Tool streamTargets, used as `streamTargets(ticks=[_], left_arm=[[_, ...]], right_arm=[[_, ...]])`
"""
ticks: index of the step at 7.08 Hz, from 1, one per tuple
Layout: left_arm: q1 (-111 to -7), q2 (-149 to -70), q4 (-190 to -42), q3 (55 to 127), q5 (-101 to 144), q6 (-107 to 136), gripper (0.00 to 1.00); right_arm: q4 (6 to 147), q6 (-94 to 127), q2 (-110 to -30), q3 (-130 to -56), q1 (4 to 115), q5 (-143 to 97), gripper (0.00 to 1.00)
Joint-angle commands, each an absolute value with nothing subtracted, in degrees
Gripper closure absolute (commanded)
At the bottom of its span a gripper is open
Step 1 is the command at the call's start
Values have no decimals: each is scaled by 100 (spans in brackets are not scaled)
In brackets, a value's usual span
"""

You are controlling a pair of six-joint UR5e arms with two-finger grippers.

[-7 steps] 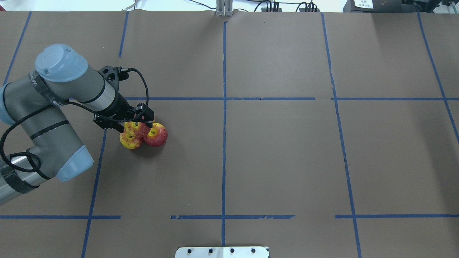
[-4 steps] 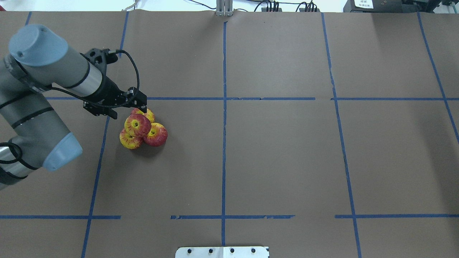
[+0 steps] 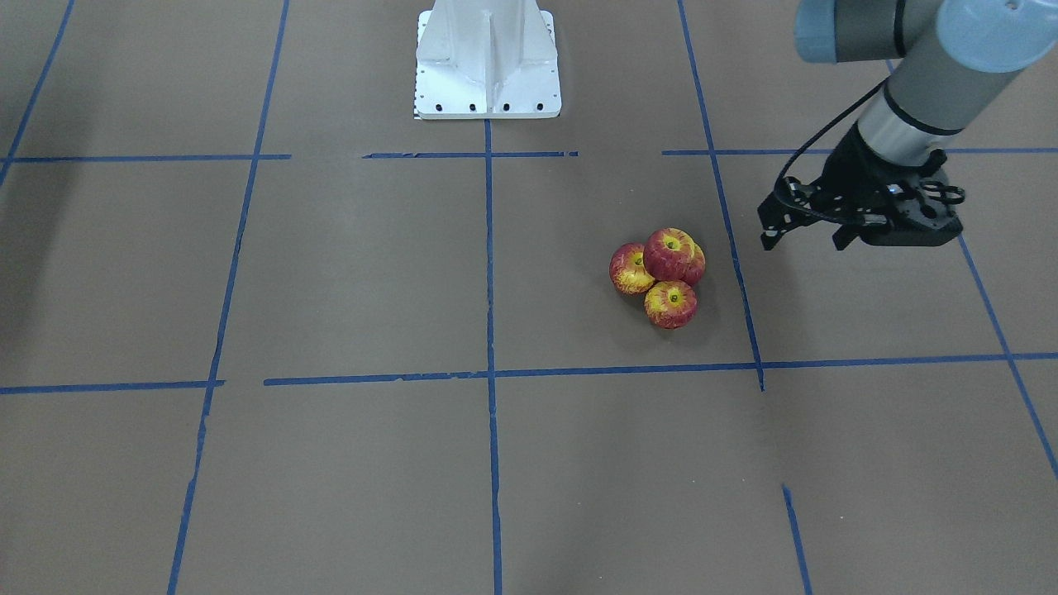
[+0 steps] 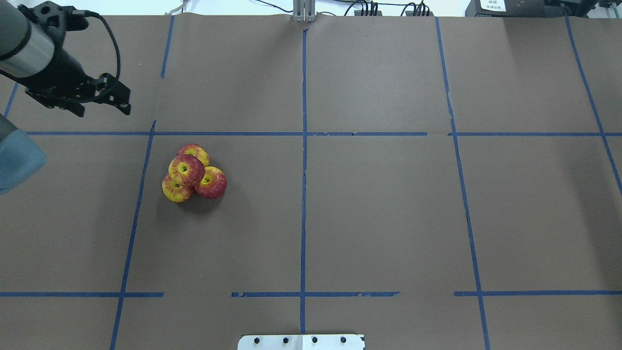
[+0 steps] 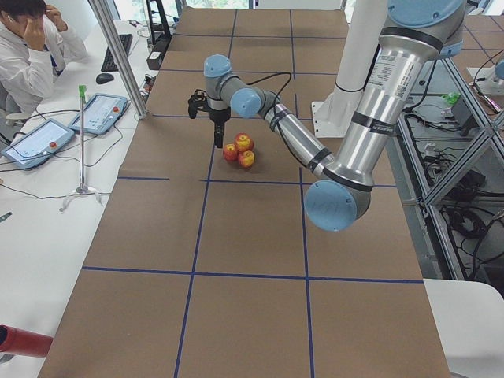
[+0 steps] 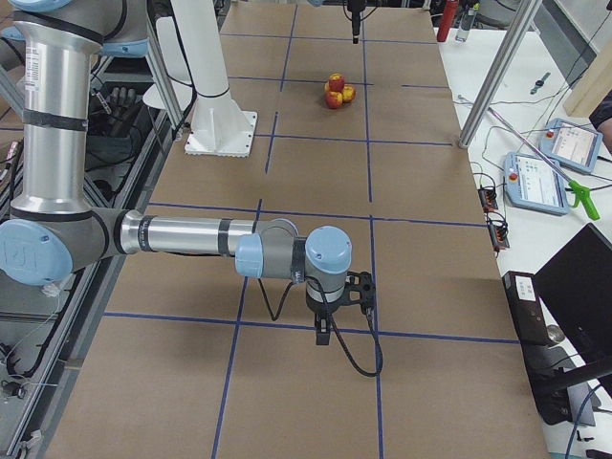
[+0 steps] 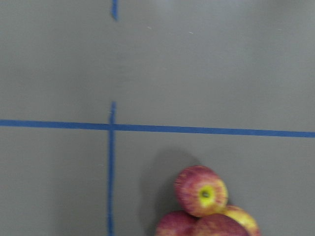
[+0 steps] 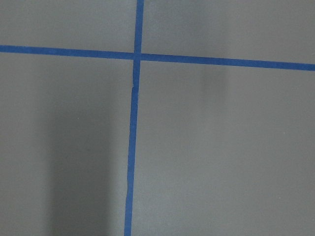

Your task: Stack apples

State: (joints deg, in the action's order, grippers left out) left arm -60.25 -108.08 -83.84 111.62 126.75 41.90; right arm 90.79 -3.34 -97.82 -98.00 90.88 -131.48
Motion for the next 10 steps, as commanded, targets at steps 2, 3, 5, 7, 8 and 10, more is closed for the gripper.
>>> streamTargets(ticks=[2,3,5,7,8,10], left_arm=[[-7639,-9503,-8253,10780,12987,795,0],[-8490,-9501,-8253,10071,13295,-323,0],[-9817,-9606,-8967,8630,13219,-588,0],[-10381,-9231,-8960,9241,13271,-554,0],[-9379,-9229,-8739,9307,13646,-510,0],[-8886,-9220,-8797,9142,13720,-545,0]], right_arm=[[9079,-334,-9782,-9800,9088,-13148,0],[9079,-334,-9782,-9800,9088,-13148,0],[9079,-334,-9782,-9800,9088,-13148,0],[9079,-334,-9782,-9800,9088,-13148,0],[9079,-334,-9782,-9800,9088,-13148,0],[9079,-334,-9782,-9800,9088,-13148,0]])
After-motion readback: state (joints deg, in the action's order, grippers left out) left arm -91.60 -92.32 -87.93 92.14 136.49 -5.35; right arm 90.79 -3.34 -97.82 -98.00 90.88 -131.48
